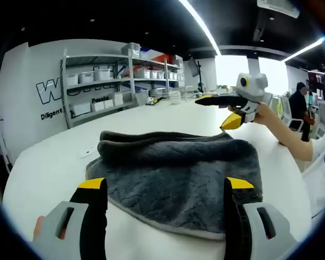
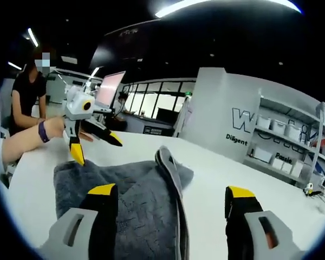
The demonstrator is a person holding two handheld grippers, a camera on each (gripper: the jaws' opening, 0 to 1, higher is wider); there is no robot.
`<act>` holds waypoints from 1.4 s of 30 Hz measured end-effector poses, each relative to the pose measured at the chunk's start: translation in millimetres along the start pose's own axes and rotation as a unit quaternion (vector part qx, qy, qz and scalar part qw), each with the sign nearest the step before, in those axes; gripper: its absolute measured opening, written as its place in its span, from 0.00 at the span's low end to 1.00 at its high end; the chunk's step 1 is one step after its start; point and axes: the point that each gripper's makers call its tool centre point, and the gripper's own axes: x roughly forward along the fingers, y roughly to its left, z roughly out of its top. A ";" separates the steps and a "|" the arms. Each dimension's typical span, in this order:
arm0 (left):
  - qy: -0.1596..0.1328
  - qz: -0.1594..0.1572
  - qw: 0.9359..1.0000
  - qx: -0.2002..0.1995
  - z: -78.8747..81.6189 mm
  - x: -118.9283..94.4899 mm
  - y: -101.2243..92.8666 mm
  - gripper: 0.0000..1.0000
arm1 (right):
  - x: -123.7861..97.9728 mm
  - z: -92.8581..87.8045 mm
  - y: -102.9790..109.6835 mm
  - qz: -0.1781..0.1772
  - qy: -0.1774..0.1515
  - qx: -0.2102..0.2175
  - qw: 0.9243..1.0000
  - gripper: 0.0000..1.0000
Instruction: Open the folded towel by lifting each exposed corner and separating the folded layers until the towel lies flat within the target outline without major curled edges
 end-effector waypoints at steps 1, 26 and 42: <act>0.000 0.000 1.000 0.000 0.3 -0.1 0.4 0.87 | 0.3 -0.6 0.4 0.000 0.002 -0.001 1.000 0.88; -0.099 0.009 0.992 -0.072 45.3 -10.7 17.2 0.86 | 11.8 -3.9 -21.4 0.048 0.086 -0.046 0.994 0.98; -0.067 0.004 0.994 -0.084 12.9 -3.6 31.6 0.83 | 129.9 7.6 19.9 0.175 0.060 -0.086 0.979 0.46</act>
